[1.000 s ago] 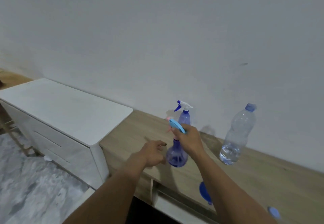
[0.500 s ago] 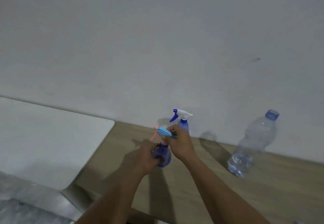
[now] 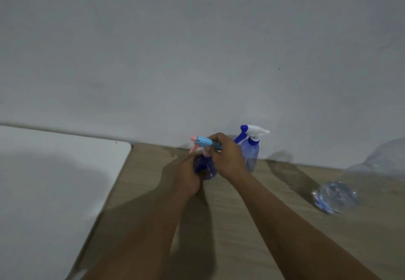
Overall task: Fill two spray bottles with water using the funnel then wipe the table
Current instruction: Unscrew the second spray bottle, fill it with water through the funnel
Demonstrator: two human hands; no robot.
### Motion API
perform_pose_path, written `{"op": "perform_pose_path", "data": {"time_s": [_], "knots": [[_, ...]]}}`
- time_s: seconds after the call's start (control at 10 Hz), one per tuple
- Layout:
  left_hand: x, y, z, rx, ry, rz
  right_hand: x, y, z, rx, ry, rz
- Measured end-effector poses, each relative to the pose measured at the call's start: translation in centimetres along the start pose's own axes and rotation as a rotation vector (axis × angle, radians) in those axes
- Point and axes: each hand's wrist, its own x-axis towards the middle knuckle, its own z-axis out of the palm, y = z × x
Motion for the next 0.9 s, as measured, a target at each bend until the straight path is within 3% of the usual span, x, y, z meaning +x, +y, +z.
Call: {"op": "perform_pose_path", "data": {"time_s": [0.1,0.3,0.4,0.5,0.6,0.7,0.8,0.9], "knots": [[0.6,1.2,-1.0,-0.018,-0.033,-0.071,1.0,-0.6,0.0,-0.065,-0.039,-0.006],[1.8,0.4,-1.3,0.194,0.066,0.037,1.2,-1.6,-1.0,-0.256,-0.069,-0.051],[2.5,0.7,-0.7,-0.134,-0.009,0.031,0.6,-2.8,-2.4,-0.322,-0.066,-0.08],[1.4,0.6,0.4,-0.135,0.112,-0.11,-0.4,-3.9,-4.3,-0.297,0.044,-0.187],[-0.4,0.9,2.2,0.025,0.397,-0.122,-0.6,-3.2,-6.5,-0.311,0.297,-0.309],[-1.4,3.2,4.5,-0.077,0.391,-0.135,0.4,-1.0,-8.5,-0.382,0.285,-0.153],[-1.9,5.0,6.1,-0.146,0.164,-0.125,0.8,1.2,-9.1,-0.48,0.091,0.014],[-1.5,5.6,7.3,-0.102,-0.028,-0.1,0.2,2.7,-9.1,-0.502,0.078,-0.019]]}}
